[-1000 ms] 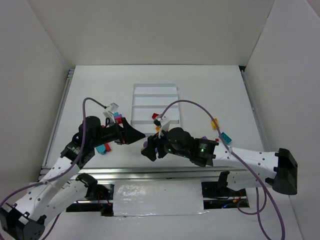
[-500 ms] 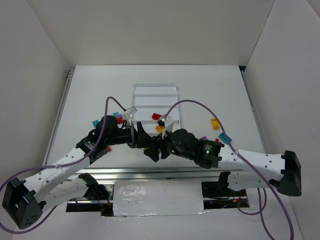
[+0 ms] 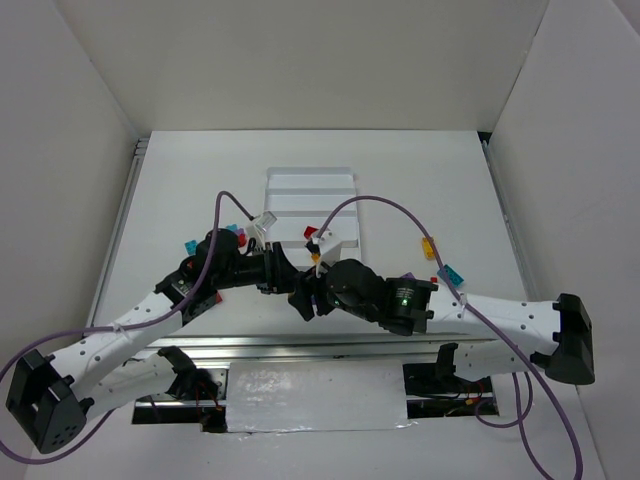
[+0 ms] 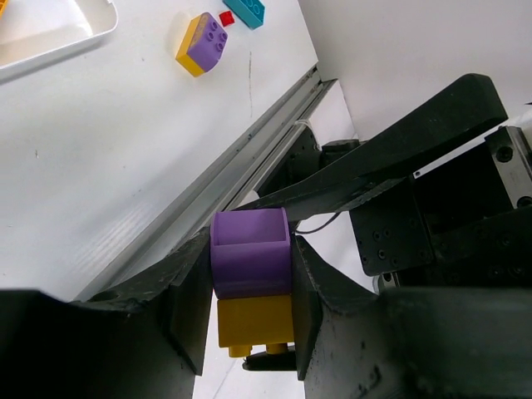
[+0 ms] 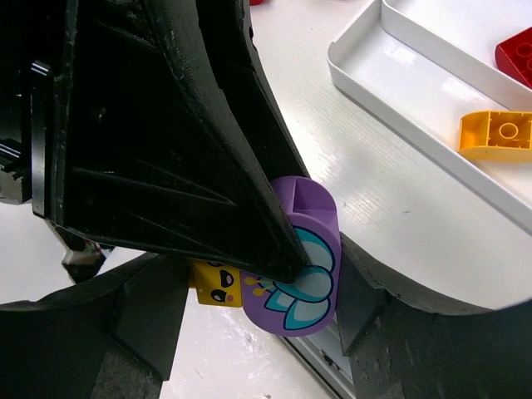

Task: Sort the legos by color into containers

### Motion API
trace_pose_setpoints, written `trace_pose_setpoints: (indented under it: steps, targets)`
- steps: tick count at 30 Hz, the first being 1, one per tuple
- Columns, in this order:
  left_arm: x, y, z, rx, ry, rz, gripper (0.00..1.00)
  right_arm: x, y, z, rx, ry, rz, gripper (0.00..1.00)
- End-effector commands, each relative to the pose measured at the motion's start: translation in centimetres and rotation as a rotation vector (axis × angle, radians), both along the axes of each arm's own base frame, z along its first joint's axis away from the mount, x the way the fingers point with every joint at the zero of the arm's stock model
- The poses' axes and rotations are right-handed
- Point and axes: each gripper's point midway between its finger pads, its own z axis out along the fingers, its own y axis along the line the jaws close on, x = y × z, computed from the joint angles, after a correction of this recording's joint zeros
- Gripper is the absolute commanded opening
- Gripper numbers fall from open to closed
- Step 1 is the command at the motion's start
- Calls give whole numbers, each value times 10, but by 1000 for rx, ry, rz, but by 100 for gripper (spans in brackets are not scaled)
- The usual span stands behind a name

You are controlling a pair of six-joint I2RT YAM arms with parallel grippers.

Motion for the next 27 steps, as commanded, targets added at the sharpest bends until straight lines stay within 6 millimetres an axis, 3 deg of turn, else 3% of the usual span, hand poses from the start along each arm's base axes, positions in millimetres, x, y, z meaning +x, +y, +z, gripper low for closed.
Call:
trace_pose_setpoints:
  steps: [1,4,8,9,16,17,20,23,27]
  targets:
    - [-13,-12,34,-81,-107,-117,0,6,12,22,53,-38,-12,6]
    - [-11,-11,34,-74,-119,-104,0,3,13,23,62,-41,10,11]
    - [-6,-7,39,-66,-155,-68,0,-5,15,22,97,-36,59,92]
    - [-5,-6,42,-65,-166,-65,0,-6,13,26,113,-41,67,100]
    - [3,0,51,-41,-214,-13,0,-12,-2,19,144,5,142,100]
    - [2,0,52,-40,-219,-14,0,-20,-2,20,157,25,191,100]
    - [7,3,58,-28,-265,1,0,-36,-11,29,217,19,300,100]
    - [7,7,55,15,-296,-8,0,-64,-27,50,305,-20,456,100]
    - [-6,3,59,-5,-379,-111,0,-61,-41,54,349,-56,435,100]
